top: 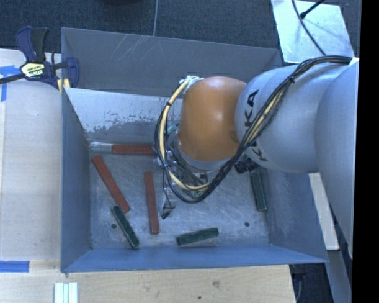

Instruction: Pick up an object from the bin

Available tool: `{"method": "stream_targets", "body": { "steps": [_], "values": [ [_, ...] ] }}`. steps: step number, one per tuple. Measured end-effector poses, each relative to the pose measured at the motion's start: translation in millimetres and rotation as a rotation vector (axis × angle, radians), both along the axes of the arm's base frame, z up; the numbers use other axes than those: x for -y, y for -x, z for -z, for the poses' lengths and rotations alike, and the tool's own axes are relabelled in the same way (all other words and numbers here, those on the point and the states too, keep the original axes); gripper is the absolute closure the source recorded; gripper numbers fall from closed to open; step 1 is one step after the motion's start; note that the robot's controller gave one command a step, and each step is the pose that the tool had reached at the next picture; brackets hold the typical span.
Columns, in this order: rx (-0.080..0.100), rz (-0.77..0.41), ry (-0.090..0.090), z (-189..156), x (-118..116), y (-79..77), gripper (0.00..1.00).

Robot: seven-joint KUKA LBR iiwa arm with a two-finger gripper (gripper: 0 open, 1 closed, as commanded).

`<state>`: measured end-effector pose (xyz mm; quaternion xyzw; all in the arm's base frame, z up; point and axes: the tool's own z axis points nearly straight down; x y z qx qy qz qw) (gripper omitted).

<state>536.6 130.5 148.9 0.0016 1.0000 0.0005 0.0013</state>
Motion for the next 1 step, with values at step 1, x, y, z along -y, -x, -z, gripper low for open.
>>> {"method": "stream_targets", "body": {
  "steps": [1],
  "values": [
    [-0.005, -0.428, 0.002, 79.7, -6.3, -2.4, 0.0]
  ]
}}
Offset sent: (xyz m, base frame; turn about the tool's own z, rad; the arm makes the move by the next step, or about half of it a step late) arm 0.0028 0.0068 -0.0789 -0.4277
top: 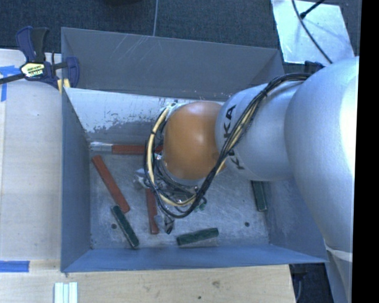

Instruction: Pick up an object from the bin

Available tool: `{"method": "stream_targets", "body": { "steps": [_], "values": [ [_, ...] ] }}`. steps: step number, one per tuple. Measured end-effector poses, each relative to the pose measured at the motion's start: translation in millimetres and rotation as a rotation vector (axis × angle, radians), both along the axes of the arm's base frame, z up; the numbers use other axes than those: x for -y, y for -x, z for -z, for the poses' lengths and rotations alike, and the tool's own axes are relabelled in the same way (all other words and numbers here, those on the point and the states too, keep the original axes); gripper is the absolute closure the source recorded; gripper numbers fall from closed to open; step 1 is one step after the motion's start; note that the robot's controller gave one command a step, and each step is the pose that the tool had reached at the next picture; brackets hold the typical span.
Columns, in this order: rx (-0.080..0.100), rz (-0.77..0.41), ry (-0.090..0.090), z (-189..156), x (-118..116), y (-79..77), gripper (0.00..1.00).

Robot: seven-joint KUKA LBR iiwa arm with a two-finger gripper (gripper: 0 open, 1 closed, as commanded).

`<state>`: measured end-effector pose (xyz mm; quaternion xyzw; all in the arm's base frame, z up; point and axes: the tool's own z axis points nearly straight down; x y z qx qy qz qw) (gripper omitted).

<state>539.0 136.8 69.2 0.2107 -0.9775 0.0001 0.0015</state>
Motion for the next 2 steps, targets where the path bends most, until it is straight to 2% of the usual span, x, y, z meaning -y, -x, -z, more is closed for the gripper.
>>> {"method": "stream_targets", "body": {
  "steps": [1, 2],
  "values": [
    [0.008, 0.003, -0.004, -3.3, -1.3, -2.5, 1.0],
    [0.005, 0.005, -0.002, -1.8, -0.1, -1.7, 0.0]
  ]
}}
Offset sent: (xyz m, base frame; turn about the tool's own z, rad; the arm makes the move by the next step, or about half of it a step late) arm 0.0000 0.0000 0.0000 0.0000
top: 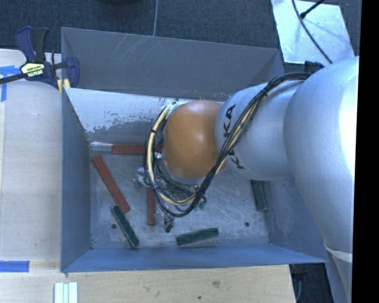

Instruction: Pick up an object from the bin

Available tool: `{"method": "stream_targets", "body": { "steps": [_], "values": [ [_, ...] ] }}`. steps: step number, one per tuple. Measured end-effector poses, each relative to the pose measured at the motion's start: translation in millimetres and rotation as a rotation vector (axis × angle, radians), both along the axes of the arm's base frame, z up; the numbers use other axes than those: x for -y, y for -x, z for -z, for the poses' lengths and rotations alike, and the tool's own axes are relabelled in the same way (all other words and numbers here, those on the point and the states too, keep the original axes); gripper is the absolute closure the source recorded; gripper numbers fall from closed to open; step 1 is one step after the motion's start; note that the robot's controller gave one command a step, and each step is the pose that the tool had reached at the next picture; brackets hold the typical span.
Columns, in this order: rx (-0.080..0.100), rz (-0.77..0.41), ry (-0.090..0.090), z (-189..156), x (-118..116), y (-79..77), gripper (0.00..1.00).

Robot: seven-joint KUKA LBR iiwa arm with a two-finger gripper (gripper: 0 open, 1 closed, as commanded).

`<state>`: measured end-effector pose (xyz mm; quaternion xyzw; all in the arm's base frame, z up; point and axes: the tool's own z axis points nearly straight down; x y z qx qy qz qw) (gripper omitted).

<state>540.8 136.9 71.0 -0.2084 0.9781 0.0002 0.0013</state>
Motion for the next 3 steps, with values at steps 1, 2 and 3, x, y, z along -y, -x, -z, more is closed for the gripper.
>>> {"method": "stream_targets", "body": {
  "steps": [1, 2, 3],
  "values": [
    [0.002, 0.0, -0.002, -1.4, -0.9, -0.7, 1.0],
    [-0.001, 0.001, 0.0, 0.1, 0.1, 0.1, 0.0],
    [-0.001, -0.001, -0.002, -1.5, -1.1, 0.2, 1.0]
  ]
}}
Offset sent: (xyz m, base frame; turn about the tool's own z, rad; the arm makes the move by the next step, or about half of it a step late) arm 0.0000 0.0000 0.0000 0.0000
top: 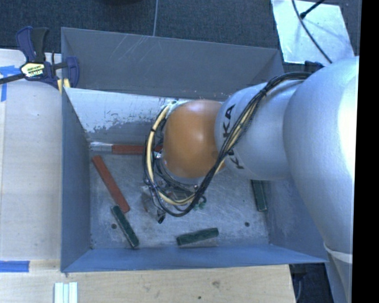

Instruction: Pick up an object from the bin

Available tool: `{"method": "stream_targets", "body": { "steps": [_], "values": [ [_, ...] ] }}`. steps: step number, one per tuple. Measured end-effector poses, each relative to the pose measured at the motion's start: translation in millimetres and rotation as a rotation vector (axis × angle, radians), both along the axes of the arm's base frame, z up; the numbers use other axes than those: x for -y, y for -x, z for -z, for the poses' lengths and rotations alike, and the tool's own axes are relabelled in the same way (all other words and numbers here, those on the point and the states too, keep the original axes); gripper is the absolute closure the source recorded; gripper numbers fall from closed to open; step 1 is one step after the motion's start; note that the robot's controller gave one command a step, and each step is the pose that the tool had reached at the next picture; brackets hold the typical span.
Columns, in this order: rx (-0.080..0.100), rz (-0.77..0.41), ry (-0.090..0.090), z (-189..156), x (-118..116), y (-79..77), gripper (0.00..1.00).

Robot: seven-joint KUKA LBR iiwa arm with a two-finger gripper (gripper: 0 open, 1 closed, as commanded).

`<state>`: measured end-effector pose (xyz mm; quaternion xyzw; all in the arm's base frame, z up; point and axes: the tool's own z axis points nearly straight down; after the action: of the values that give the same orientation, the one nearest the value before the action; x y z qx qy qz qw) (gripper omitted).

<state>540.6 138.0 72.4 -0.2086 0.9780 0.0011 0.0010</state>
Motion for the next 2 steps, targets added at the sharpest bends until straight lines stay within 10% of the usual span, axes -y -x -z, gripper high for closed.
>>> {"method": "stream_targets", "body": {
  "steps": [1, 2],
  "values": [
    [0.001, 0.001, 0.001, 2, 1, -0.1, 0.0],
    [0.006, 0.02, 0.006, -2, 69, -38.5, 0.0]
  ]
}}
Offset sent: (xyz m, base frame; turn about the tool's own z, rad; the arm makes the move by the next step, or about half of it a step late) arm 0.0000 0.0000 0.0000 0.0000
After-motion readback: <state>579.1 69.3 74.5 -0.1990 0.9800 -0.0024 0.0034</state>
